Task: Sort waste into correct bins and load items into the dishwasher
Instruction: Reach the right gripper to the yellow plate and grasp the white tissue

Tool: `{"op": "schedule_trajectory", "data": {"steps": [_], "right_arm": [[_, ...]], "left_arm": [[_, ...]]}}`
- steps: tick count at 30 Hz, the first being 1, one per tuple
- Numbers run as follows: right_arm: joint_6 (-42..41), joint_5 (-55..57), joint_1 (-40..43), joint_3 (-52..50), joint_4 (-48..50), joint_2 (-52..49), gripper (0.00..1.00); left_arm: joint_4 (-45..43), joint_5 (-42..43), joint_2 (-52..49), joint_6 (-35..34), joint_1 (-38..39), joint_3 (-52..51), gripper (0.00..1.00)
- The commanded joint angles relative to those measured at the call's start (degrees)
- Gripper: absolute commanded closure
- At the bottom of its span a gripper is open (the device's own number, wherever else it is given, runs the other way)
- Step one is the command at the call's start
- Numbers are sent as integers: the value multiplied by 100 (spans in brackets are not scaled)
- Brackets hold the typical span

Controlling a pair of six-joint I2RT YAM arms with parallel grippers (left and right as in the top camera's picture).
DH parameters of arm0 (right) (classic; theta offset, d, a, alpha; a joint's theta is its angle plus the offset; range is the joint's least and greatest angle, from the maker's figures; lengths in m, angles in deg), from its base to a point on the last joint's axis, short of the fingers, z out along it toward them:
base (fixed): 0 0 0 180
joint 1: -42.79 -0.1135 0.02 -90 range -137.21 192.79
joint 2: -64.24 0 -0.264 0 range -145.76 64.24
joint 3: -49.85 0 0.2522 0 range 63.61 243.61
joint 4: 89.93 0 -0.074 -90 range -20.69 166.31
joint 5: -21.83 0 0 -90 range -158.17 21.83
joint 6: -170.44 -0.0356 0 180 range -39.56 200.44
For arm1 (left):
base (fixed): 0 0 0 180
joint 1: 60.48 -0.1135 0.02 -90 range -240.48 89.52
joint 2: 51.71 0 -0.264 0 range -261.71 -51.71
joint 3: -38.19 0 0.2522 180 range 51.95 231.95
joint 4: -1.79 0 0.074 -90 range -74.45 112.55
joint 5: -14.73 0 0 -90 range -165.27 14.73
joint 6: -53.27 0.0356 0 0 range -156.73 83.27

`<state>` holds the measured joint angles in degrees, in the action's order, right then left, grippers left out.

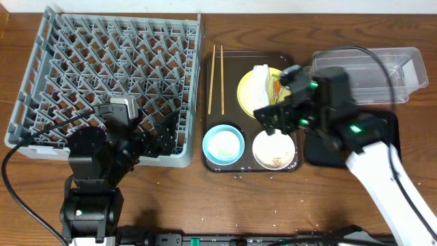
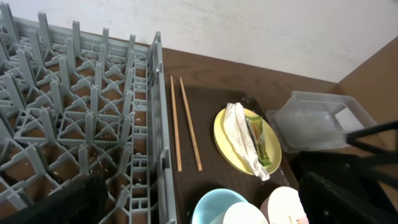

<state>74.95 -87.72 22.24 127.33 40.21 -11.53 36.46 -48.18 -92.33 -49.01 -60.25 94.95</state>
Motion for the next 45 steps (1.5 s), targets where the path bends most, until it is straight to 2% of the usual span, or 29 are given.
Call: {"op": "schedule_trajectory", "data": {"steps": [1,5,7,12,17,20,31,32,34,35,38,41,45], "right_arm": [[-175,835,-149,168,166,-616,1],[4,776,-129,168,789,-1248,1],[-79,741,-74,168,1117,-1539,21],[-280,474,-92,168,1624,-2057,27],[-601,1519,-175,168,1869,-2400,46],[-717,2020,-214,168,2218,-2675,47],[-737,1888,-275,168,3095,-3679,47],[-737,1884,-275,168,3167,-3755,53],[-737,1860,-275,168,3200,-3788,77],[-737,1794,-275,170,3191,-3729,82],[-741,1665,-275,173,3180,-3436,84],[-741,1705,-249,175,3038,-3008,99],[-973,1718,-122,175,2857,-2332,99]], "left_arm": [[7,96,26,-160,28,149,1],[7,96,26,-160,28,149,1],[7,96,26,-160,28,149,1],[7,96,26,-157,28,149,1],[7,98,26,-157,28,149,1],[7,96,26,-160,28,149,1],[7,96,26,-157,28,149,1],[7,96,26,-157,28,149,1],[7,96,26,-157,28,149,1],[7,96,26,-160,28,149,1],[7,98,26,-160,28,149,1],[7,96,26,-157,28,149,1],[7,96,26,-157,28,149,1]]}}
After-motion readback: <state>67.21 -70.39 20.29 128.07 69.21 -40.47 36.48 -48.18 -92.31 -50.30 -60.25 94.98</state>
